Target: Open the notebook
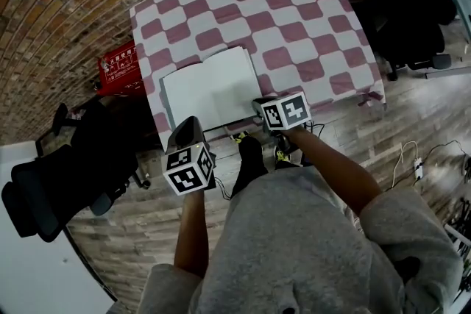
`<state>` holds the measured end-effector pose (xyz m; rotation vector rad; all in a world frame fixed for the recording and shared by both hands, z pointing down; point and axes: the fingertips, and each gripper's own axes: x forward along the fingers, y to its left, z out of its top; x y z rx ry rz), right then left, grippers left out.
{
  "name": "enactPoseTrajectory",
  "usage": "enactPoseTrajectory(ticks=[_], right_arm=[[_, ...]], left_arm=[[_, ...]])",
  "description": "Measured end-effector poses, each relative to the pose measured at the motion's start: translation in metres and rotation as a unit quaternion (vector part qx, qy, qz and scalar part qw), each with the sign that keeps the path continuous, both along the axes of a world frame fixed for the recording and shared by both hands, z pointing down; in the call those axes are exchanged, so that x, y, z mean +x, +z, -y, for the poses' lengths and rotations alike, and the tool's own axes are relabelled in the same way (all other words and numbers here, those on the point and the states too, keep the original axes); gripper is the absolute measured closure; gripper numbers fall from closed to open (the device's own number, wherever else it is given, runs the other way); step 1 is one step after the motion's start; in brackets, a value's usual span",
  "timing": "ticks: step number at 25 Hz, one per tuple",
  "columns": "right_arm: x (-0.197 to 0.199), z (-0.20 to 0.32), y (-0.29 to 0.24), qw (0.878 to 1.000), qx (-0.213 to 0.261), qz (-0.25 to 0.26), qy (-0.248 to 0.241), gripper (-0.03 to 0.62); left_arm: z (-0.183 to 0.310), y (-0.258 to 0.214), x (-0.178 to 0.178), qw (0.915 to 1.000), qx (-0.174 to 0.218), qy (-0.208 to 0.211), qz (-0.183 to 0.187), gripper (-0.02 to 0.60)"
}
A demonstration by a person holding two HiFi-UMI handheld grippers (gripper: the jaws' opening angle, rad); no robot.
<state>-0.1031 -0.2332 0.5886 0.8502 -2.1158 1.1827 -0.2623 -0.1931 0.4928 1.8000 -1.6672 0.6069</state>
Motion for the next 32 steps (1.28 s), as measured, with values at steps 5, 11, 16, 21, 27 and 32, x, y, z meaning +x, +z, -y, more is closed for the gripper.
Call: enactPoseTrajectory(ticks=[5,11,16,21,27,32], right_arm=[[0.027,-0.005,-0.012,1.0,0.019,0.009,0.001,0.554],[0.069,-0.01,-0.035,0.999,0.05,0.022,0.003,0.554],[0.1,-0.014,-0.07,0.995,0.093,0.041,0.008,0.554],[0.125,-0.022,-0.12,0.984,0.169,0.06,0.0,0.554],[0.16,-0.035,-0.184,0.959,0.275,0.064,-0.005,0.554],[0.185,-0.05,-0.227,0.941,0.328,0.078,0.015,0.553]], left_arm=[[-0.01,-0.008,0.019,0.9999,0.011,0.007,0.005,0.572],[-0.024,-0.02,0.042,0.9996,0.025,0.011,0.011,0.572],[-0.042,-0.027,0.058,0.999,0.034,0.017,0.023,0.572],[-0.056,-0.037,0.076,0.9984,0.048,0.016,0.024,0.572],[-0.07,-0.051,0.098,0.9975,0.068,0.008,0.016,0.572],[-0.083,-0.079,0.116,0.9946,0.103,0.003,0.013,0.572]])
